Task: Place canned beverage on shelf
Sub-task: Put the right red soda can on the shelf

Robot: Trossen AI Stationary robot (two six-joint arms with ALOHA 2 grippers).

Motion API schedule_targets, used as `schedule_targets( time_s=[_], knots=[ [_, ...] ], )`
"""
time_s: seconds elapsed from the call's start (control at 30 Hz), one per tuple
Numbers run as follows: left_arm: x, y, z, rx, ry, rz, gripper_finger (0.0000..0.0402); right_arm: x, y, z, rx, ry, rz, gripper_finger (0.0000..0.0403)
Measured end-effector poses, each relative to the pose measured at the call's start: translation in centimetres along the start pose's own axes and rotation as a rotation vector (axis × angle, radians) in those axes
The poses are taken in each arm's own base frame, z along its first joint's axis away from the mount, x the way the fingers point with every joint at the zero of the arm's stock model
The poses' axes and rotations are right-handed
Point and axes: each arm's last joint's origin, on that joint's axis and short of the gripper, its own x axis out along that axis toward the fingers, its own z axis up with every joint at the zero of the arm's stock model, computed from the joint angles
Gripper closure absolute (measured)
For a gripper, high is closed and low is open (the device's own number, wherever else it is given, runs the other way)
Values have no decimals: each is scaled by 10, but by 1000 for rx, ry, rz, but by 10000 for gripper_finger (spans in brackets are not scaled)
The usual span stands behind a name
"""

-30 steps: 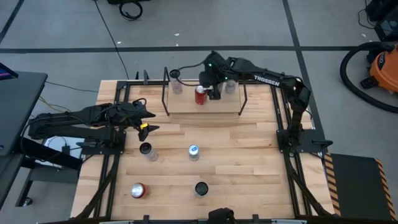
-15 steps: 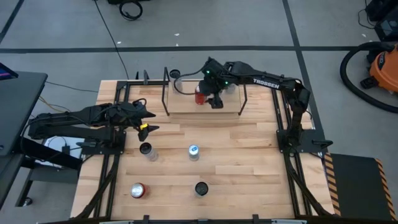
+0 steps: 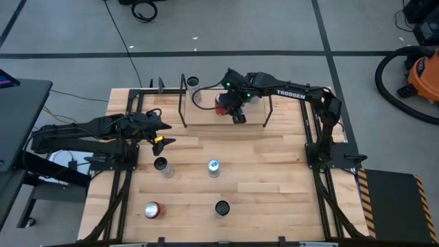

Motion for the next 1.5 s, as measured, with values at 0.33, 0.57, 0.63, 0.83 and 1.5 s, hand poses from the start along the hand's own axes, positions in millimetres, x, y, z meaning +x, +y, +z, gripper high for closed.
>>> schedule_targets(
  time_s=[0.33, 0.57, 0.63, 0.83, 1.5],
  knots=[
    [0, 0, 0, 0, -5, 16, 90, -2, -10, -3, 66, -22, -36, 292],
    [0, 1, 0, 0, -6, 20, 90, -3, -12, -5, 100, -25, -28, 293],
    [0, 1, 0, 0, -7, 20, 90, -3, -12, -5, 105, -25, -27, 293],
    [0, 1, 0, 0, -8, 20, 90, -3, -12, -5, 108, -27, -27, 293],
    [0, -1, 4, 15, -46, 10, 90, 23, 4, -14, 147, -20, 38, 309]
  ],
)
